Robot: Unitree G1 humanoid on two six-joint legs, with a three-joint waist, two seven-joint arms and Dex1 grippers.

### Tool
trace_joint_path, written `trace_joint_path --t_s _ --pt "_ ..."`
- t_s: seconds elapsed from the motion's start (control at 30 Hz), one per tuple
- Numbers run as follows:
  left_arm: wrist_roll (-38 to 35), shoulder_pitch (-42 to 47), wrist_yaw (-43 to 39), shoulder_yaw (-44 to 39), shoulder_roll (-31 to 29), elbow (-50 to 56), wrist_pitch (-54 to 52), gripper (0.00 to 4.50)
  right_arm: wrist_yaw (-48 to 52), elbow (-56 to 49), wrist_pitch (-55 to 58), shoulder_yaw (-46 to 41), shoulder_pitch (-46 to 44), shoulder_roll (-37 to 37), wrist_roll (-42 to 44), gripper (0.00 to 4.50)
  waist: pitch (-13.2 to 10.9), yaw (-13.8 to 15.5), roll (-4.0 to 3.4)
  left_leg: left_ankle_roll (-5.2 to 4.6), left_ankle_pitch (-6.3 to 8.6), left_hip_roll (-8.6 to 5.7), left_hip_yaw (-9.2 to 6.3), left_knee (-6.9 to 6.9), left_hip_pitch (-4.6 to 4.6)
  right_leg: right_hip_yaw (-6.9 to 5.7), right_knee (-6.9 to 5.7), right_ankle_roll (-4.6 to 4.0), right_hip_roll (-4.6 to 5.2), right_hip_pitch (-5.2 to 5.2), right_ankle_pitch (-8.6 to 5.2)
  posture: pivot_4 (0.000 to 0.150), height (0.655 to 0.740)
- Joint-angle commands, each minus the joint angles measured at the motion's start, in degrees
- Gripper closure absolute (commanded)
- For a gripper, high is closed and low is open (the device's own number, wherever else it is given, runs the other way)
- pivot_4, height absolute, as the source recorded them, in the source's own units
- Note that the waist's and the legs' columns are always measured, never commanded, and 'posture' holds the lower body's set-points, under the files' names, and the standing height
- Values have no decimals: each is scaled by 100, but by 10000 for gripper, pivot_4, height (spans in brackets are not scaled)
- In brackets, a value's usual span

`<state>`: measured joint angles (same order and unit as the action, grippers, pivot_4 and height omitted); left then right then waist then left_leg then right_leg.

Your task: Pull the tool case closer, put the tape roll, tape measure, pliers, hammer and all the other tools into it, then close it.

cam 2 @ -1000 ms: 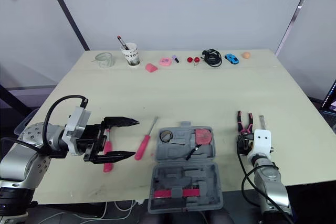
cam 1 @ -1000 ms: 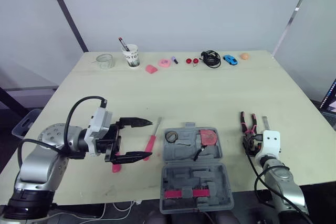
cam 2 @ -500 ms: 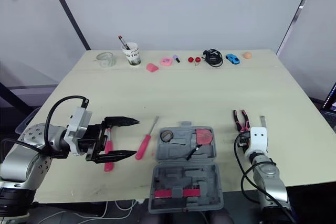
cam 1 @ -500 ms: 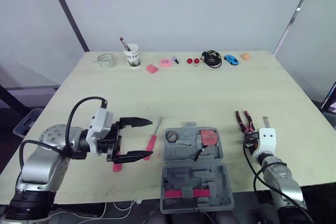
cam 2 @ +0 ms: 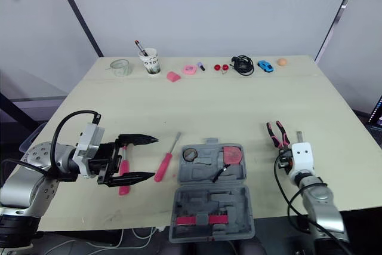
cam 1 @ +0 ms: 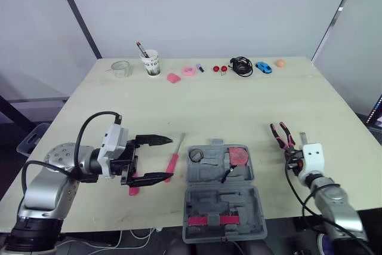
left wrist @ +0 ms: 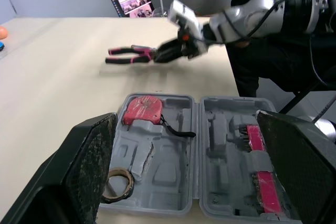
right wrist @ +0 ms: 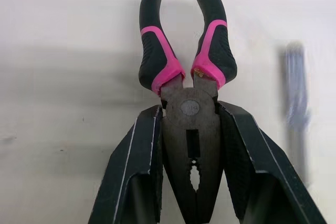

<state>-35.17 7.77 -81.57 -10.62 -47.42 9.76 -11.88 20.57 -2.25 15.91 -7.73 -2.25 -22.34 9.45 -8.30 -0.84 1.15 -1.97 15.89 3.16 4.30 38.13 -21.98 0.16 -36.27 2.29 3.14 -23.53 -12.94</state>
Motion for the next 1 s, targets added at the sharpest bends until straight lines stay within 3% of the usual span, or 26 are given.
trace_joint_path --t_s 0.03,0.4,0.63,1.0 --pt "-127 59 -177 -118 -114 -29 39 0 888 -827 -42 22 38 -473 387 35238 1 -8 2 0 0 1 1 -1 3 2 0 0 -3 1 0 1500 7400" --pt "-67 175 -560 -175 -318 -486 218 0 3436 -1825 414 991 -476 -2070 1019 35238 -2 18 5 -1 1 5 -2 6 -1 1 2 0 -10 0 -1 1500 7400" --pt "-73 163 -727 -202 -479 -614 261 0 3717 -1748 1117 2102 -1735 -2049 543 35238 -5 11 9 -1 1 6 -3 10 -4 -2 -1 -1 -11 -6 0 1500 7400" --pt "77 266 -953 -198 -739 -1100 499 0 4021 -1057 1371 3333 -2897 -1678 -334 35238 -3 34 13 -1 1 5 9 18 -27 -19 7 -3 -9 -13 0 1500 7400"
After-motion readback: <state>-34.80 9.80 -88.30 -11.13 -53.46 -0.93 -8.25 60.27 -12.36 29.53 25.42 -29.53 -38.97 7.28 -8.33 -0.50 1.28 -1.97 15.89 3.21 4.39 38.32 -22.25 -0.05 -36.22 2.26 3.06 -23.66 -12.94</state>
